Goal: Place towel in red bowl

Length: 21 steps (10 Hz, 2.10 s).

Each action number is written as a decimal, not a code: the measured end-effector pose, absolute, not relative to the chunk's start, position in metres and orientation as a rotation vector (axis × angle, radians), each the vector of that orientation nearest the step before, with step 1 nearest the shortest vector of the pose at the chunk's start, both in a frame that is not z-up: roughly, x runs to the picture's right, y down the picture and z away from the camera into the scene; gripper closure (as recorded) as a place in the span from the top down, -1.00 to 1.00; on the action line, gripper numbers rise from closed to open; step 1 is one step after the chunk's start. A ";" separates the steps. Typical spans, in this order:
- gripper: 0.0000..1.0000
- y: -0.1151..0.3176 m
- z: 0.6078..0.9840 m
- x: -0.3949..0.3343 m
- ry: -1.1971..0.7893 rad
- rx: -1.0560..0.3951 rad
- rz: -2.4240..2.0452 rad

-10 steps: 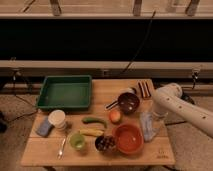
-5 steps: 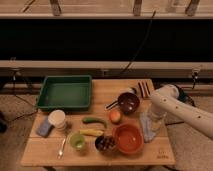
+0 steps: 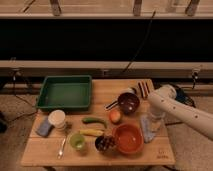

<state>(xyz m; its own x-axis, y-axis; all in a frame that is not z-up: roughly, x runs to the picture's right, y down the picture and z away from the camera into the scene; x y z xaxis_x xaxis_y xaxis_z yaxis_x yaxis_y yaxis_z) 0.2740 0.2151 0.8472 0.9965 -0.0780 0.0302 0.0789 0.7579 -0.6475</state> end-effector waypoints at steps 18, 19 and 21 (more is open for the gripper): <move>-1.00 0.148 0.700 0.193 -0.189 -0.676 -0.253; -1.00 0.157 0.695 0.181 -0.205 -0.674 -0.279; -1.00 0.173 0.689 0.163 -0.234 -0.673 -0.325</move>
<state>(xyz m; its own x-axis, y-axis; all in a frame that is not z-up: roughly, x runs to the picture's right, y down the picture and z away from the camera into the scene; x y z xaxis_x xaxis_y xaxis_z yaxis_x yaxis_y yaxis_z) 0.1627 0.1726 0.6891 0.9238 -0.2176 0.3149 0.3674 0.7347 -0.5702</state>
